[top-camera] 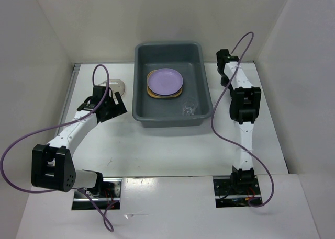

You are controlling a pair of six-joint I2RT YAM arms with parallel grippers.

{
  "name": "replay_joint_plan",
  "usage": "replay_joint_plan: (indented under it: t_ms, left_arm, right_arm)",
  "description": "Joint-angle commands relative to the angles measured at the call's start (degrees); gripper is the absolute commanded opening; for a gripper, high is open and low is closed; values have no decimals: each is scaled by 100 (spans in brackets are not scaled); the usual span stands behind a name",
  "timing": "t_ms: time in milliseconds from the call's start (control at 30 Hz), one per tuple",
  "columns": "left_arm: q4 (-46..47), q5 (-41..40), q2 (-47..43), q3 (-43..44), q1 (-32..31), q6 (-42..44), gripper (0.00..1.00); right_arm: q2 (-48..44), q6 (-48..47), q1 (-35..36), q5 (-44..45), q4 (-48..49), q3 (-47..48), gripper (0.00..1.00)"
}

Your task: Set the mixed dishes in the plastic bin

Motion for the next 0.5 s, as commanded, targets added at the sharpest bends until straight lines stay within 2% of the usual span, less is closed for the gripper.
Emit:
replay_joint_plan:
  t_ms: [0,133,267,367,467]
  left_arm:
    - [152,19,37,9,32,139,93]
    - [152,71,37,9,32,139,93]
    - [152,132,37,9,32,139,93]
    - [152,133,37,-43,32,139,93]
    - [152,186,37,-43,32,139,93]
  right_arm:
    - [-1016,129,0,117,-41,80,0]
    - [-1429,129,123,188,-41,80,0]
    - [-1938,104,483,627,257,18,0]
    - [-2536,-151,1027,741,731,-140,0]
    - [-2967,-476,1870,820,1126,-79,0]
